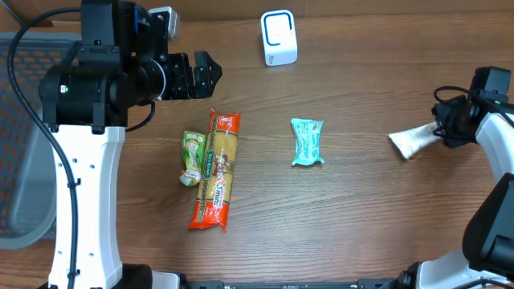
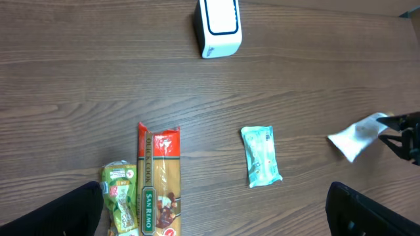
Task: Scan the item barcode
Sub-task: 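Carry the tube to the right edge and drop it, then move the right gripper back toward the table centre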
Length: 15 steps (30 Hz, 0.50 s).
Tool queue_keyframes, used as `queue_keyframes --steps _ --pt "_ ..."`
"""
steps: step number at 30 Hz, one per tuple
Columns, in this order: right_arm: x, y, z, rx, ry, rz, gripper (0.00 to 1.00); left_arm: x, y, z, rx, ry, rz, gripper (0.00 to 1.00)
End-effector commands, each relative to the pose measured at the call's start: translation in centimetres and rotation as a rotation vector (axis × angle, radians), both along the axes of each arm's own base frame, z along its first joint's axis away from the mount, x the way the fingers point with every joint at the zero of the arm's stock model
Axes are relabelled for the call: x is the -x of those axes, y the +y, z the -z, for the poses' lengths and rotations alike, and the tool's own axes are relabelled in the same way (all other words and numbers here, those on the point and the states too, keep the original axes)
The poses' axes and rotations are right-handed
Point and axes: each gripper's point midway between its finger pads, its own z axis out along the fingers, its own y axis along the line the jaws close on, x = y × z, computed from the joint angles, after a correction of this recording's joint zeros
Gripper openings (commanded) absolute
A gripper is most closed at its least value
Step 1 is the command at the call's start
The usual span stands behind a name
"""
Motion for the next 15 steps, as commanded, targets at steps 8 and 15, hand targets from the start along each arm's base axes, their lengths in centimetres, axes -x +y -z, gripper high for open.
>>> queue_keyframes --steps 8,15 --pt "-1.7 5.9 -7.5 -0.075 -0.174 -0.520 0.91 -0.2 0.0 0.0 0.006 0.002 0.001 1.00" --pt "0.2 13.2 -8.4 -0.170 -0.141 -0.801 0.93 -0.2 0.0 0.0 0.006 0.002 0.001 1.00"
